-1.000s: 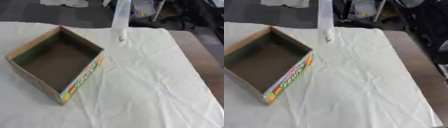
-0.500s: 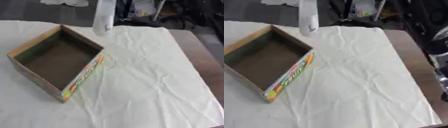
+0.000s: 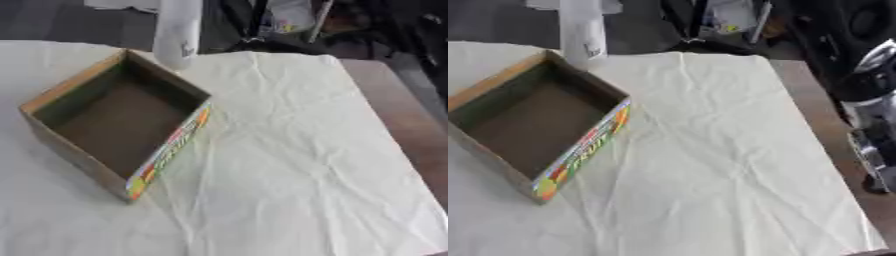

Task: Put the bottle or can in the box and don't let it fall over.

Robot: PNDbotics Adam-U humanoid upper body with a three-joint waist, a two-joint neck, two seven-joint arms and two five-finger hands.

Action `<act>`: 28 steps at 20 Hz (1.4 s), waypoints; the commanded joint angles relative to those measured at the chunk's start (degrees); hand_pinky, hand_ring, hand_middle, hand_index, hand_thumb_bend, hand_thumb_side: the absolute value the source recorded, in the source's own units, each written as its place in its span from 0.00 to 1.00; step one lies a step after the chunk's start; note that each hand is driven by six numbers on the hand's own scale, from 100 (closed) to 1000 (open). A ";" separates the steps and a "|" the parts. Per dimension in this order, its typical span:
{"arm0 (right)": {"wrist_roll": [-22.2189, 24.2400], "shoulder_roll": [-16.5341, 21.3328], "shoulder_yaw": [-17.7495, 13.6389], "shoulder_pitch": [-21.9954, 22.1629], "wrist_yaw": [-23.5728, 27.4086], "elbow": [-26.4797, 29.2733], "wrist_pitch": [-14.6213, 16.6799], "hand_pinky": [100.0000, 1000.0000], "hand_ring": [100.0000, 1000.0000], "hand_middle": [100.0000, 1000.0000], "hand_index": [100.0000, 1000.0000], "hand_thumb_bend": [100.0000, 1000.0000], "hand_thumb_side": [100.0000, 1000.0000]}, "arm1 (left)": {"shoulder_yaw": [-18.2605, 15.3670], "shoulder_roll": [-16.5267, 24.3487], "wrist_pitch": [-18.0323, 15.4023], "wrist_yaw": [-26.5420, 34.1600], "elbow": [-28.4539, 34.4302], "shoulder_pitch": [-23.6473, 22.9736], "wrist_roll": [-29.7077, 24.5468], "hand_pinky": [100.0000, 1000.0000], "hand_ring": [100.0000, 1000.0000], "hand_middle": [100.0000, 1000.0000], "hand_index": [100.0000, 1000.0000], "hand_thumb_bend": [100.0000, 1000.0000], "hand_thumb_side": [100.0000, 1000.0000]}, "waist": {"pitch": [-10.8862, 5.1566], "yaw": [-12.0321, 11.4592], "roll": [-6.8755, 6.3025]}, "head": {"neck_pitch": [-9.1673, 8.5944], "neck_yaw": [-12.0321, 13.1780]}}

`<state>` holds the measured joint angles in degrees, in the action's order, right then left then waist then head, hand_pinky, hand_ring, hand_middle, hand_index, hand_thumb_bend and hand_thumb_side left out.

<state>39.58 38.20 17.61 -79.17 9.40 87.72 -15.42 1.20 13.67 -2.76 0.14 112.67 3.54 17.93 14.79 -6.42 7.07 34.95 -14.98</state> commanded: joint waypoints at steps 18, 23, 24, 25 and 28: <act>0.18 -4.45 2.53 0.29 -1.65 3.05 0.00 0.71 0.35 0.59 0.53 0.00 0.00 | 0.30 0.24 0.01 0.16 0.58 0.85 -0.37 0.96 0.57 0.69 0.57 0.08 0.87 | -0.55 -2.29 0.29 | -1.22 0.14; 0.72 -4.89 3.38 1.65 -2.05 4.28 0.21 0.71 0.35 0.59 0.53 0.00 0.00 | 0.34 0.12 0.07 0.13 0.53 0.90 -0.41 0.96 0.57 0.69 0.57 0.08 0.87 | -0.28 -2.59 0.38 | -1.47 0.34; 0.82 -5.08 3.52 1.89 -2.00 4.58 0.18 0.71 0.35 0.59 0.53 0.00 0.00 | 0.36 0.07 0.07 0.13 0.52 0.92 -0.43 0.96 0.57 0.69 0.57 0.09 0.87 | -0.24 -2.63 0.39 | -1.49 0.36; 0.92 -5.26 3.65 2.12 -1.99 4.89 0.13 0.71 0.35 0.59 0.53 0.00 0.00 | 0.39 0.03 0.08 0.14 0.51 0.95 -0.47 0.96 0.57 0.69 0.57 0.09 0.87 | -0.21 -2.68 0.39 | -1.53 0.35; 1.27 -5.89 4.07 2.90 -2.23 5.24 -0.17 0.71 0.35 0.59 0.53 0.00 0.01 | 0.45 -0.07 0.08 0.17 0.50 1.04 -0.59 0.96 0.57 0.69 0.57 0.09 0.87 | -0.16 -2.97 0.33 | -1.66 0.25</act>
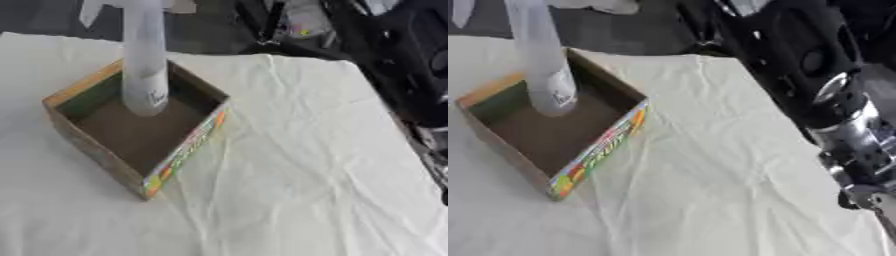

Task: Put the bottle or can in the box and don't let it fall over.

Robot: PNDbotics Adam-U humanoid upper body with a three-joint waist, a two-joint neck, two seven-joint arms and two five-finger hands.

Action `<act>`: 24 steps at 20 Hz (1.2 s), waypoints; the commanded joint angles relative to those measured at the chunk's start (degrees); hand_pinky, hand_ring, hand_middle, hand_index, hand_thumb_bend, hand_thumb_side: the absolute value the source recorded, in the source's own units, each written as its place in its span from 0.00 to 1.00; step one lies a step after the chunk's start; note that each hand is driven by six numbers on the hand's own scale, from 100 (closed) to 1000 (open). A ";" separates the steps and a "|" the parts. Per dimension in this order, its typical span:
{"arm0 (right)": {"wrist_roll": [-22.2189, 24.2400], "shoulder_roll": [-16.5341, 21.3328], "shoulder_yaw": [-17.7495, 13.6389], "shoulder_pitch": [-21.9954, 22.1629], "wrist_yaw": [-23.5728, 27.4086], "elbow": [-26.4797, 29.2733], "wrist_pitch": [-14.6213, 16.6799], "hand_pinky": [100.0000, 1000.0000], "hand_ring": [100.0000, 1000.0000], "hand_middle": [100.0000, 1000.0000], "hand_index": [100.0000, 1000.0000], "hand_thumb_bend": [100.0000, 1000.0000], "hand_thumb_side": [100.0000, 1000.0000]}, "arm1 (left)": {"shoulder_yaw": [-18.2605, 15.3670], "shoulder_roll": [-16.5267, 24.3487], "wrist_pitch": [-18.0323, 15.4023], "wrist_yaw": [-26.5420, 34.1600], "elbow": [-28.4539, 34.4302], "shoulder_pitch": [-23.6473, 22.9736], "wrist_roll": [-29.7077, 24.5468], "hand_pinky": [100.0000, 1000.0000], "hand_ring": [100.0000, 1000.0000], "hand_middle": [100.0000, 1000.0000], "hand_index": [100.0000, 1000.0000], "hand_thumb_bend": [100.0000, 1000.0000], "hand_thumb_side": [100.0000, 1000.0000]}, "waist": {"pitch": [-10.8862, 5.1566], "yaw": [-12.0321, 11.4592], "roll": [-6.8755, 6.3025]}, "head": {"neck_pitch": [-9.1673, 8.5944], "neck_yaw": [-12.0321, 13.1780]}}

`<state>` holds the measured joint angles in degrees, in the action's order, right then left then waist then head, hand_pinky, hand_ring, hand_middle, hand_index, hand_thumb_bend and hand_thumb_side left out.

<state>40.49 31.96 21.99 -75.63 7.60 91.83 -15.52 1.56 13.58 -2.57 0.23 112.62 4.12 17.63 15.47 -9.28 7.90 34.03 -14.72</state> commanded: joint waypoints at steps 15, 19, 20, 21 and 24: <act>0.44 -0.77 0.44 1.76 -1.72 2.52 1.26 0.71 0.35 0.59 0.53 0.00 0.01 | 0.18 -0.30 -0.08 0.09 0.50 0.57 -0.51 0.97 0.57 0.69 0.57 0.09 0.87 | -0.35 -0.60 -0.62 | -1.07 -0.05; 0.23 -0.87 0.58 2.31 -2.88 1.99 2.36 0.71 0.35 0.59 0.53 0.00 0.01 | 0.26 -0.37 -0.08 0.08 0.49 0.63 -0.62 0.97 0.57 0.69 0.57 0.09 0.88 | -0.17 -0.63 -0.62 | -1.20 -0.01; 0.18 -0.94 0.62 2.42 -3.07 1.80 2.59 0.71 0.35 0.59 0.53 0.00 0.01 | 0.30 -0.39 -0.08 0.08 0.48 0.66 -0.67 0.97 0.57 0.69 0.57 0.09 0.88 | -0.13 -0.66 -0.62 | -1.28 -0.01; 0.17 -1.03 0.67 2.52 -3.25 1.61 2.82 0.71 0.35 0.59 0.53 0.00 0.01 | 0.32 -0.40 -0.08 0.08 0.48 0.68 -0.72 0.97 0.57 0.69 0.57 0.09 0.88 | -0.09 -0.68 -0.63 | -1.38 0.00; 0.50 -1.33 0.84 2.92 -3.61 1.07 3.27 0.71 0.35 0.59 0.53 0.00 0.03 | 0.34 -0.47 -0.08 0.09 0.47 0.70 -0.79 0.97 0.57 0.69 0.57 0.09 0.88 | 0.07 -0.73 -0.68 | -1.50 -0.01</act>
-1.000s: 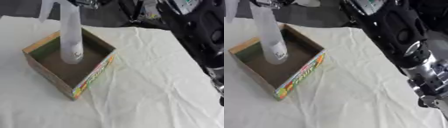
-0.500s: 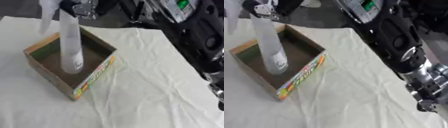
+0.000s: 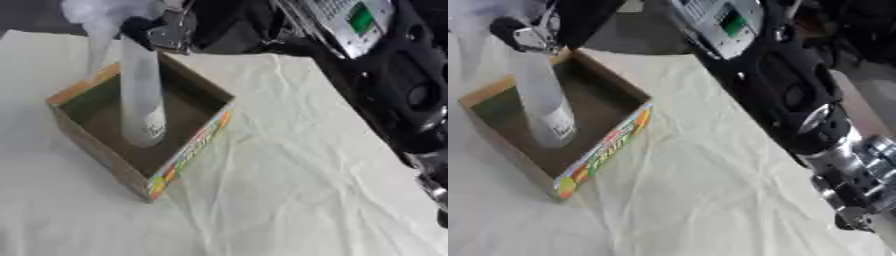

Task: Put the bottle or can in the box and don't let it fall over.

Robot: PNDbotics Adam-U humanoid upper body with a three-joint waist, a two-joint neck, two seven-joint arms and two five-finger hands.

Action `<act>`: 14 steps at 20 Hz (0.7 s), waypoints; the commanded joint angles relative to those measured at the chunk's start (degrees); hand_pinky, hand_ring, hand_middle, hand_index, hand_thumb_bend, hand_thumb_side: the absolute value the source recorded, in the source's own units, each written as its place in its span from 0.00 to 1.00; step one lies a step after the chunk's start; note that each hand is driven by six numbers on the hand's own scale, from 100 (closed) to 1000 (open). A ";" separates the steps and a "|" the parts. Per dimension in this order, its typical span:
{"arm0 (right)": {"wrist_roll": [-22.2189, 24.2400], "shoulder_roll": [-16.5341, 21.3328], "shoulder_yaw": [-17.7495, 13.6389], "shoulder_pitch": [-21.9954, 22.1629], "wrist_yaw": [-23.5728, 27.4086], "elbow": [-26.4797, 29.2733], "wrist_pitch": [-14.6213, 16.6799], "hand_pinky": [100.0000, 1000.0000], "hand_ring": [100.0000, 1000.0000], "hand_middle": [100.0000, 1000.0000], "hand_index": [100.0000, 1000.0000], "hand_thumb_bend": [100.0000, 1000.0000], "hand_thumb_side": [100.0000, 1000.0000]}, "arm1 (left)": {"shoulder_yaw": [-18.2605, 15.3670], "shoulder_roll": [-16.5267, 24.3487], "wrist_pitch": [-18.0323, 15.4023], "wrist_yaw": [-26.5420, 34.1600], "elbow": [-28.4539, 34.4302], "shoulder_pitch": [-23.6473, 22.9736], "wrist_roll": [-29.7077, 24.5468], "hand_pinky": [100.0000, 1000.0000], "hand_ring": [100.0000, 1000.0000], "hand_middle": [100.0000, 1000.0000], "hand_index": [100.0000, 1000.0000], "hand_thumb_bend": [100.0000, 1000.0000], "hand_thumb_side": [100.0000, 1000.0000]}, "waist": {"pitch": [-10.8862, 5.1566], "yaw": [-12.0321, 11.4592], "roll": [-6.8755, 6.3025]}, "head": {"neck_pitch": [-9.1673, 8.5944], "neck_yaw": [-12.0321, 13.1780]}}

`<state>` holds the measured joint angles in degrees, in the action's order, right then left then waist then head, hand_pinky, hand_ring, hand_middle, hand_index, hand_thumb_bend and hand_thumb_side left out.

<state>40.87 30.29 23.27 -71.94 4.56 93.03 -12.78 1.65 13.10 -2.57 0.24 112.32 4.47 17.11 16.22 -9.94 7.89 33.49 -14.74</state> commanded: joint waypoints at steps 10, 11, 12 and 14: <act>1.39 -0.56 0.17 0.38 -2.96 -2.09 2.04 0.73 0.39 0.62 0.55 0.00 0.05 | 0.43 -0.10 -0.07 0.09 0.81 0.72 -0.51 0.97 0.57 0.69 0.57 0.09 0.88 | 0.12 0.52 -1.01 | -1.12 -0.14; 1.46 -0.60 0.18 0.51 -3.24 -2.30 2.26 0.73 0.39 0.62 0.55 0.00 0.06 | 0.44 -0.12 -0.07 0.09 0.82 0.77 -0.54 0.97 0.57 0.69 0.57 0.09 0.88 | 0.20 0.58 -1.05 | -1.14 -0.12; 1.51 -0.64 0.17 0.61 -3.45 -2.48 2.47 0.73 0.39 0.62 0.55 0.00 0.06 | 0.45 -0.13 -0.06 0.10 0.82 0.79 -0.56 0.97 0.56 0.69 0.57 0.09 0.88 | 0.25 0.63 -1.08 | -1.15 -0.09; 1.50 -0.70 0.11 0.80 -3.77 -2.75 2.89 0.73 0.40 0.62 0.56 0.00 0.06 | 0.45 -0.13 -0.05 0.10 0.82 0.81 -0.58 0.97 0.56 0.69 0.57 0.09 0.88 | 0.36 0.73 -1.12 | -1.17 -0.01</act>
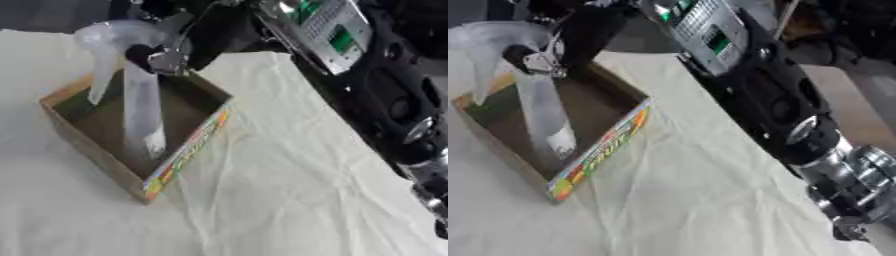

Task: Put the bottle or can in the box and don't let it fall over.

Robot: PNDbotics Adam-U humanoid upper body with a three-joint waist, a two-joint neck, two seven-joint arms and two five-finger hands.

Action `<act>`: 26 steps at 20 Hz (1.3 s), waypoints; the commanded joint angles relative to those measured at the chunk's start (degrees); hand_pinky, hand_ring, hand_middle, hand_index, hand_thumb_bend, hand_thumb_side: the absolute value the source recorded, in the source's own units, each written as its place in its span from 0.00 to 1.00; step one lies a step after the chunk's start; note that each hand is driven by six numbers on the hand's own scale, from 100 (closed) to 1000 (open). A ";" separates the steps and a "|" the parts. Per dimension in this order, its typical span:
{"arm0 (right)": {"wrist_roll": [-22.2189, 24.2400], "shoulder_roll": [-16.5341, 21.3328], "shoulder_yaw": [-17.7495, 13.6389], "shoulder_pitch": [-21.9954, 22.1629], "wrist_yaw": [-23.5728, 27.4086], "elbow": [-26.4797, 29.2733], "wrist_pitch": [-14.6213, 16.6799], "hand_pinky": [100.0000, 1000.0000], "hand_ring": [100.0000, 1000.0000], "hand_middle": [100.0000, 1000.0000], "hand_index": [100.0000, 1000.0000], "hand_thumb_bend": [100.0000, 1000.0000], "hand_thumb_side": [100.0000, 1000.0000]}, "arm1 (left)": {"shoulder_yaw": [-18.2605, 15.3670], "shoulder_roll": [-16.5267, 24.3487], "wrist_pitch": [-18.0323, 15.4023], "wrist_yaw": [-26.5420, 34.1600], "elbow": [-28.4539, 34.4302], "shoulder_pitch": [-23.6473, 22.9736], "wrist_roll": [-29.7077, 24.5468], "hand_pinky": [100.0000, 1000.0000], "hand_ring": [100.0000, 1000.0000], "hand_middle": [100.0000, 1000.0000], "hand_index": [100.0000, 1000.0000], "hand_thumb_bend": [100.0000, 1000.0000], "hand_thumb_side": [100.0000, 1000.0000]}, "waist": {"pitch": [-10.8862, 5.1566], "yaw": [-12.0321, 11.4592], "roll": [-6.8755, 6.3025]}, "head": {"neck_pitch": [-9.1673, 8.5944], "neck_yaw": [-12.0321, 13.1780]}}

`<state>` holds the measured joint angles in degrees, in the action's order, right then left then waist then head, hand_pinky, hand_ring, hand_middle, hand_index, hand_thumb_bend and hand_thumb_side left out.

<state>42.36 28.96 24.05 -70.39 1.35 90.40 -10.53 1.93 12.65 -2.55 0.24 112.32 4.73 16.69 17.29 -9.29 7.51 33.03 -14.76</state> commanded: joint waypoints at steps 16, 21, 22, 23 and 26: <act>1.39 0.31 -0.30 -0.15 -4.28 -1.37 3.62 0.75 0.45 0.66 0.59 0.00 0.12 | 0.19 0.28 -0.07 0.12 0.76 0.71 -0.24 0.97 0.56 0.69 0.57 0.09 0.88 | -0.46 0.07 -0.46 | -0.74 0.32; 2.12 0.29 -0.12 0.03 -5.28 -1.15 5.22 0.79 0.53 0.72 0.65 0.11 0.20 | 0.14 0.27 -0.08 0.10 0.71 0.70 -0.22 0.97 0.56 0.69 0.57 0.09 0.88 | -0.42 -0.13 -0.37 | -0.81 0.41; 2.58 0.26 -0.07 0.06 -5.57 -1.10 5.73 0.79 0.54 0.73 0.65 0.12 0.21 | 0.12 0.27 -0.09 0.10 0.71 0.70 -0.20 0.97 0.56 0.69 0.57 0.09 0.88 | -0.40 -0.15 -0.36 | -0.82 0.40; 3.13 0.25 -0.02 0.04 -5.90 -1.03 6.28 0.82 0.60 0.77 0.69 0.17 0.25 | 0.11 0.26 -0.09 0.10 0.71 0.72 -0.19 0.97 0.56 0.69 0.57 0.09 0.88 | -0.40 -0.18 -0.33 | -0.83 0.42; 4.36 0.13 -0.07 -0.02 -7.09 -0.99 7.80 0.82 0.63 0.79 0.71 0.19 0.26 | 0.12 0.23 -0.10 0.14 0.69 0.75 -0.19 0.97 0.56 0.69 0.57 0.09 0.88 | -0.37 -0.24 -0.25 | -0.90 0.47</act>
<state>46.34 28.49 24.45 -69.48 -5.08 88.86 -3.47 1.94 12.63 -2.54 0.25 112.31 5.04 16.64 17.63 -9.52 7.62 32.75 -14.35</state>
